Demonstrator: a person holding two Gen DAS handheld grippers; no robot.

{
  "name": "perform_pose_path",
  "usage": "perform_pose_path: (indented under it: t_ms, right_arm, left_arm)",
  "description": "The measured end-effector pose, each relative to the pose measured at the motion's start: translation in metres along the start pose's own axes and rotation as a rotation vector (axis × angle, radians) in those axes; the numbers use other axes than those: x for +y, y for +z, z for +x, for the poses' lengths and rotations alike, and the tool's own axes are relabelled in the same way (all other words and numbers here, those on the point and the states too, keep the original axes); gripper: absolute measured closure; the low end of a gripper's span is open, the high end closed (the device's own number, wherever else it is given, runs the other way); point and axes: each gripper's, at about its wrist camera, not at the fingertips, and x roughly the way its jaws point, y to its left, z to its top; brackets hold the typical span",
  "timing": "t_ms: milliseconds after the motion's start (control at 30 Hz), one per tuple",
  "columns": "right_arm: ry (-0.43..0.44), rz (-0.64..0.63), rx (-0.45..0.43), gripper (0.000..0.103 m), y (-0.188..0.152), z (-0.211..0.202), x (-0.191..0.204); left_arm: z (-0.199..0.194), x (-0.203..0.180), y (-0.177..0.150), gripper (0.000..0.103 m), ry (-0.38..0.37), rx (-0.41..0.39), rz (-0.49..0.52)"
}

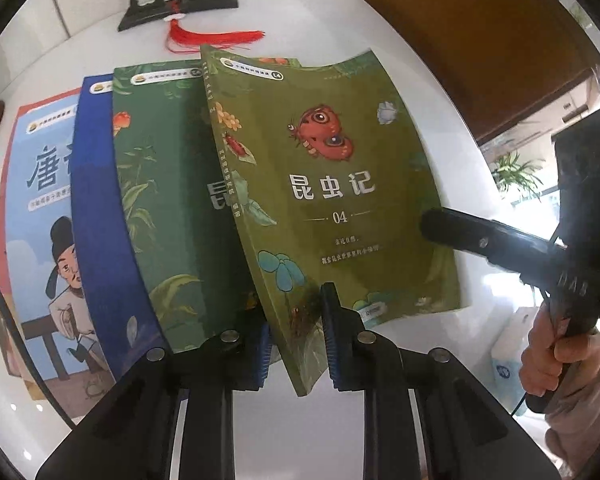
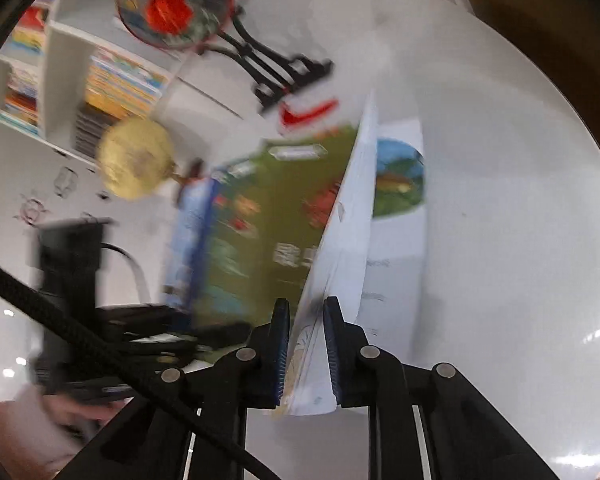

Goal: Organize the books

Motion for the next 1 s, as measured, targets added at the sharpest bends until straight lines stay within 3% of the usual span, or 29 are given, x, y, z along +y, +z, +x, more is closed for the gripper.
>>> perform_pose_path:
  t_ms: [67, 167, 200, 267, 367, 500, 533, 633, 700, 733, 767, 800, 900, 1000]
  right_arm:
    - [0.022, 0.076, -0.021, 0.084, 0.001, -0.004, -0.013]
    - [-0.065, 0.154, 0.039, 0.08, 0.002, 0.004, -0.036]
    - [-0.064, 0.165, 0.064, 0.08, 0.002, 0.009, -0.04]
    - [-0.012, 0.181, 0.029, 0.08, 0.001, 0.007, -0.045]
    - [-0.006, 0.166, 0.026, 0.08, 0.0, 0.006, -0.045]
    - [0.227, 0.241, -0.048, 0.074, -0.003, -0.003, -0.051]
    - [0.236, 0.227, -0.054, 0.067, -0.002, -0.002, -0.046]
    - [0.163, 0.123, -0.019, 0.063, 0.002, 0.009, -0.025]
    - [0.041, 0.096, -0.01, 0.073, 0.005, 0.014, -0.021]
    - [-0.004, 0.095, 0.001, 0.088, 0.004, 0.015, -0.023]
    - [-0.043, 0.102, 0.017, 0.092, 0.004, 0.018, -0.025]
    - [-0.028, 0.109, 0.015, 0.093, 0.004, 0.018, -0.026]
    - [-0.065, 0.041, 0.014, 0.095, 0.004, 0.015, -0.014]
    - [-0.105, -0.059, 0.003, 0.095, 0.003, 0.01, 0.005]
  left_arm:
    - [0.0, 0.002, -0.002, 0.084, -0.019, -0.002, -0.015]
    - [-0.001, 0.007, -0.001, 0.084, -0.017, 0.0, -0.024]
    - [-0.001, 0.009, -0.001, 0.084, -0.023, 0.001, -0.028]
    - [0.001, 0.014, 0.0, 0.083, -0.023, 0.017, -0.04]
    - [0.003, 0.022, 0.002, 0.083, -0.057, 0.029, -0.108]
    - [0.003, 0.013, 0.001, 0.082, -0.016, 0.028, -0.051]
    - [0.003, 0.011, 0.001, 0.082, -0.007, 0.029, -0.042]
    - [0.002, 0.012, 0.002, 0.082, -0.01, 0.033, -0.047]
    - [0.001, 0.018, 0.004, 0.081, -0.027, 0.034, -0.085]
    - [-0.001, 0.021, 0.005, 0.081, -0.022, 0.024, -0.104]
    - [-0.004, 0.024, 0.005, 0.082, -0.012, 0.01, -0.114]
    - [-0.007, 0.024, 0.006, 0.085, 0.0, -0.007, -0.11]
    - [-0.016, 0.006, 0.004, 0.089, 0.061, -0.056, 0.026]
    - [-0.022, -0.008, 0.002, 0.089, 0.131, -0.089, 0.096]
